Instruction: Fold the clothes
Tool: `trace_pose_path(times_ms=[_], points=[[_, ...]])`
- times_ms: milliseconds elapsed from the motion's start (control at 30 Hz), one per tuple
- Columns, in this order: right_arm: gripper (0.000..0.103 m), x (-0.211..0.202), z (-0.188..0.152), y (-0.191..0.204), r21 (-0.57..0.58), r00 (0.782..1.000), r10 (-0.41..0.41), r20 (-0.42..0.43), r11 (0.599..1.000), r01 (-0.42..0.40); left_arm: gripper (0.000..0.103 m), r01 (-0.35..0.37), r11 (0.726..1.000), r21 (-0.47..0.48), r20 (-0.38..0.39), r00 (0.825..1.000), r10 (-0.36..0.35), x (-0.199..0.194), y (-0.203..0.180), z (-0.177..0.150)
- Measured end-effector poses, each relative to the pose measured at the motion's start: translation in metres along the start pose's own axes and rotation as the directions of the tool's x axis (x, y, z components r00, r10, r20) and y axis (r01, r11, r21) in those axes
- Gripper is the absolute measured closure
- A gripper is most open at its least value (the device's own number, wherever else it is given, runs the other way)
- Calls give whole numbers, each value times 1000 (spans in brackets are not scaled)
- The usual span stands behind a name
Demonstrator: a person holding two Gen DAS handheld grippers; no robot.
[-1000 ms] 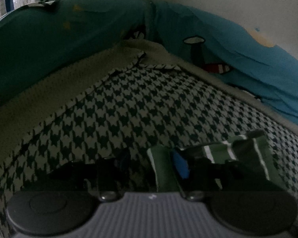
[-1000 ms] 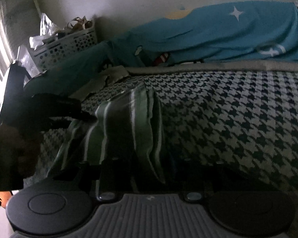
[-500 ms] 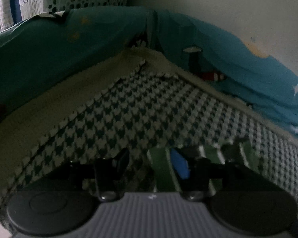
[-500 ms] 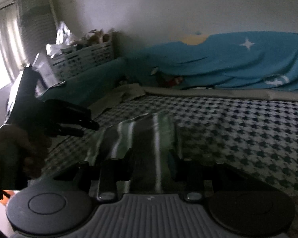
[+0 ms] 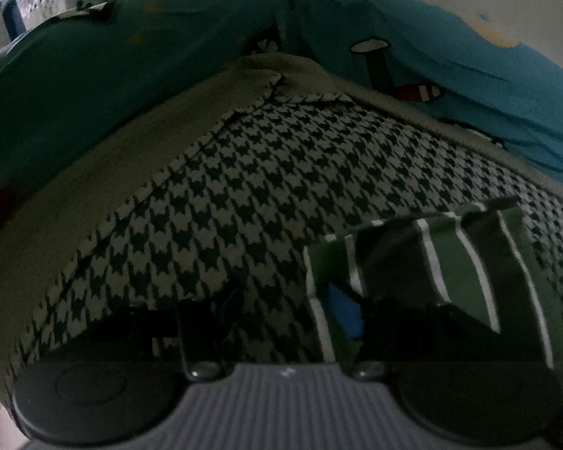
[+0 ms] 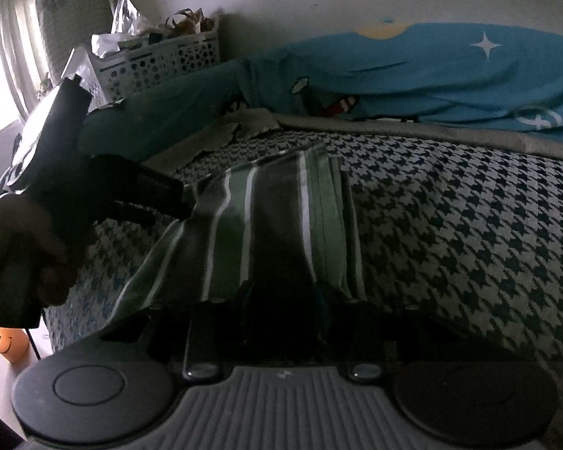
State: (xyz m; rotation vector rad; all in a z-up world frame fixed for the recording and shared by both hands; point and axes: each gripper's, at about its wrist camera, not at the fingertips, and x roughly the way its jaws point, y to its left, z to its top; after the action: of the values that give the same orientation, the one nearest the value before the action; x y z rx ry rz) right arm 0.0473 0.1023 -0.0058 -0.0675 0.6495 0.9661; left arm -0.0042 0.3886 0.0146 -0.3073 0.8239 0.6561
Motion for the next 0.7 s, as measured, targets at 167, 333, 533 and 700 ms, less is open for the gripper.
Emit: trace_pose_path(times_ms=[167,333,533,700], points=[[71,-10,5,5,7,1000,4,22,1000,-4,50,3,1000,-27,13,1000,-2,-14,0,4],[71,-10,8,21,-2,997,68,24,998,-68,50,93,994,-50,40,995,-91,-32,-8,10],[71,1,-2,37,2,990,139,-15,990,-139,49,146,989,16,23,989,-146,-31,-32,15],[71,11,-8,47,-14,986,161,-42,987,-162,46,150,988,31,-4,989,-150,-23,-38,13]])
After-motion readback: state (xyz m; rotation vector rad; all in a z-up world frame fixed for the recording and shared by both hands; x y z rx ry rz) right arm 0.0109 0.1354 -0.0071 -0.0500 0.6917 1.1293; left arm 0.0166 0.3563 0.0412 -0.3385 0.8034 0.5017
